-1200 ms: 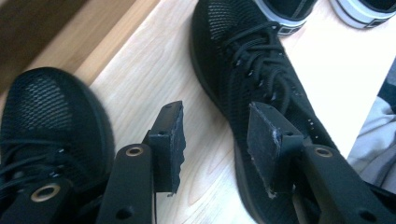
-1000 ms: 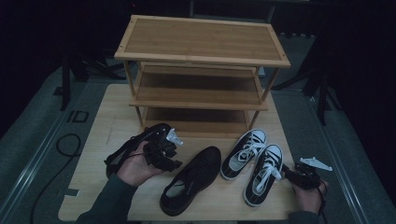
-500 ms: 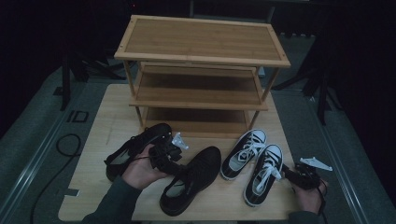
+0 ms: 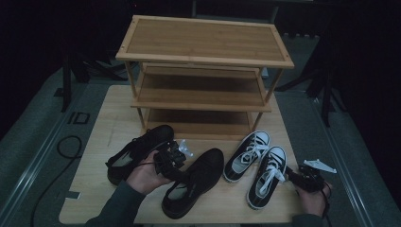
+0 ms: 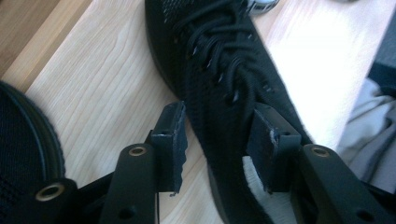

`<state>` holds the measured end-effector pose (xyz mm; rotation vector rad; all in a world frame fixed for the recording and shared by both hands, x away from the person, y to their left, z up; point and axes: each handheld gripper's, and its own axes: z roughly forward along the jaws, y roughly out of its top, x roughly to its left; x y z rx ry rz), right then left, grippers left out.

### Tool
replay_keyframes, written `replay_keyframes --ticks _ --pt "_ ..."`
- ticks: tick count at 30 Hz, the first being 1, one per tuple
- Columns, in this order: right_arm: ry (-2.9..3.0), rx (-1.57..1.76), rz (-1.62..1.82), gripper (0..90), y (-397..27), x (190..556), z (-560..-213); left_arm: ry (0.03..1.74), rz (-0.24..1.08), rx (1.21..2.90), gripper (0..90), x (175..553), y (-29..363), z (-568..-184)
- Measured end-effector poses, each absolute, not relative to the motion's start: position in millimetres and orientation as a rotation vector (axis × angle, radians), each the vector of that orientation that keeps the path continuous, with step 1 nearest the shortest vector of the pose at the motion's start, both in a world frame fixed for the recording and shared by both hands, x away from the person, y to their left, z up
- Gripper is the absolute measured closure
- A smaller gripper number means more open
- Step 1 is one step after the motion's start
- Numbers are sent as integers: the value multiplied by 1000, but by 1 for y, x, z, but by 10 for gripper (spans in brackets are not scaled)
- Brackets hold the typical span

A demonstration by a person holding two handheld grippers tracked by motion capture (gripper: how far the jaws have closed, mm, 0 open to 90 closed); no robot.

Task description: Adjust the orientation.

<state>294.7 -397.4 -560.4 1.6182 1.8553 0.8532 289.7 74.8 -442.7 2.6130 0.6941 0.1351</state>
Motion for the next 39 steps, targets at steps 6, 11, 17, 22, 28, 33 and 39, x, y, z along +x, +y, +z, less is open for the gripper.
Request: replay_keyframes --ticks 6,11,17,22,28,33,39 --pt "1856 1618 851 414 -397 295 -560 687 123 2626 653 291 70 -449" --pt "1855 1618 852 414 -397 295 -560 690 161 2652 658 292 62 -455" --pt "1855 1618 853 414 -397 295 -560 717 160 2663 718 297 54 -465" --pt "1856 1618 853 413 -398 295 -560 763 148 2640 862 298 58 -465" --pt "1857 1618 854 413 -398 295 -560 796 178 2620 874 300 67 -465" --pt "1857 1618 854 413 -398 295 -560 846 173 2593 875 302 81 -465" --pt "1857 1618 852 413 -398 295 -560 886 193 2581 876 304 97 -465"
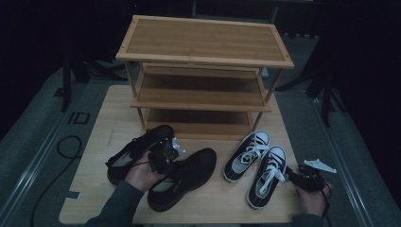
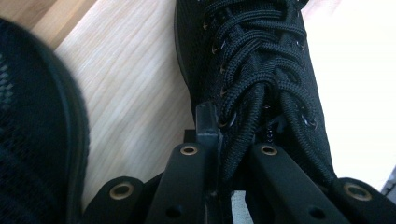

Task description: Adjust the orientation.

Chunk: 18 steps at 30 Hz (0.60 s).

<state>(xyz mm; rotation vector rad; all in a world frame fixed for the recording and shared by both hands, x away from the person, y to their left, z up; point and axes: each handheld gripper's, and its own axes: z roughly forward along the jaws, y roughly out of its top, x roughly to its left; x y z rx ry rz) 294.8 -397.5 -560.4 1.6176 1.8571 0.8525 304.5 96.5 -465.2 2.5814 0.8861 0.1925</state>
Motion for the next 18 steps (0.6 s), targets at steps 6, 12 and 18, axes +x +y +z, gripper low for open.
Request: replay_keyframes --ticks 6,12,18 --pt "1857 1618 854 413 -398 295 -560 959 210 2545 876 306 115 -466" --pt "1857 1618 853 413 -398 295 -560 1030 233 2514 876 304 135 -466" --pt "1857 1618 852 413 -397 295 -560 1096 253 2474 876 301 152 -467"
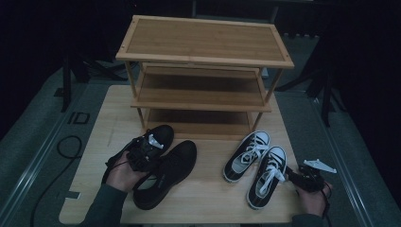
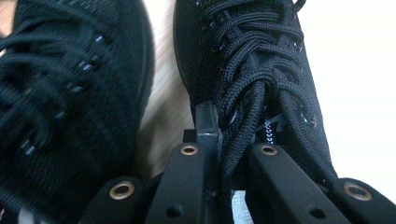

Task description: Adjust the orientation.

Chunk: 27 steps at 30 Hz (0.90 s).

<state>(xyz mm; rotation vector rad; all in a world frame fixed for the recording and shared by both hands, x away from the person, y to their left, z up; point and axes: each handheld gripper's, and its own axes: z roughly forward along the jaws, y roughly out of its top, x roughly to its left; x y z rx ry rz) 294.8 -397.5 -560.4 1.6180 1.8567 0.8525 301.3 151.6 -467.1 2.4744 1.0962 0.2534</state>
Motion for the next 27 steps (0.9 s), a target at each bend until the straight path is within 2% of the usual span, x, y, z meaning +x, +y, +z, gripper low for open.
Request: replay_keyframes --ticks 22,24,27 --pt "1857 1618 853 413 -398 295 -560 1145 285 2456 864 302 182 -467" --pt "1857 1618 853 413 -398 295 -560 1142 271 2456 849 302 183 -467" --pt "1857 1618 853 413 -398 295 -560 1146 254 2451 769 302 186 -466"
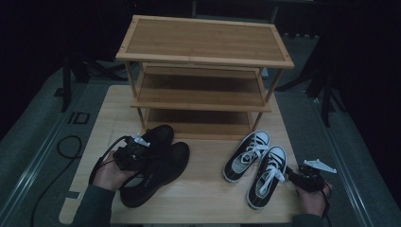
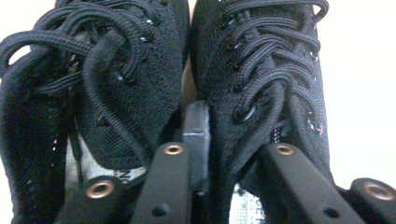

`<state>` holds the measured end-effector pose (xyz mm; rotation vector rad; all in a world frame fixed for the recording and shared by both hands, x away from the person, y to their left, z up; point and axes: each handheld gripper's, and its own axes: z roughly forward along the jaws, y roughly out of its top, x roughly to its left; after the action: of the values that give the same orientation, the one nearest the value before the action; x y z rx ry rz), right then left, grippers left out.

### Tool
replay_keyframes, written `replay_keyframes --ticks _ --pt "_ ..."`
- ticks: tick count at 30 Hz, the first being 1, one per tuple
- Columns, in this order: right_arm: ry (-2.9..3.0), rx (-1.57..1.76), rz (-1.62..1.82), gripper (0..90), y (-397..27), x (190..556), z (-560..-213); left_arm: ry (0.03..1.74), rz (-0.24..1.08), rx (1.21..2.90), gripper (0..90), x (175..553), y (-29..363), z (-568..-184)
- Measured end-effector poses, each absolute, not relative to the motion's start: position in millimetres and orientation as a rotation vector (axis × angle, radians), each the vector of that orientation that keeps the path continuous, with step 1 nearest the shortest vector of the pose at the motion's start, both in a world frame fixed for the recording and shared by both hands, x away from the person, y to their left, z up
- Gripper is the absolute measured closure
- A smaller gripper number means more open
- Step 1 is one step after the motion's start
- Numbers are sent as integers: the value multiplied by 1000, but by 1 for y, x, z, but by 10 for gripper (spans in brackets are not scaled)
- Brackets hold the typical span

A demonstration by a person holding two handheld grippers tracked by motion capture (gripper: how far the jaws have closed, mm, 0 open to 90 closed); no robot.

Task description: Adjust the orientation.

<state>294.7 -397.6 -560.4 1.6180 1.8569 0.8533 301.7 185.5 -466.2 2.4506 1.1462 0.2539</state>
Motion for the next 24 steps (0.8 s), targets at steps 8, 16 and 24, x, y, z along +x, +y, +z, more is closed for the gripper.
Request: replay_keyframes --ticks 8,16,24 --pt "1857 1616 851 414 -398 295 -560 1133 221 2429 636 295 192 -458" --pt "1857 1617 851 413 -398 295 -560 1141 202 2413 593 292 195 -454" --pt "1857 1618 853 412 -398 295 -560 1137 200 2420 583 288 197 -449"
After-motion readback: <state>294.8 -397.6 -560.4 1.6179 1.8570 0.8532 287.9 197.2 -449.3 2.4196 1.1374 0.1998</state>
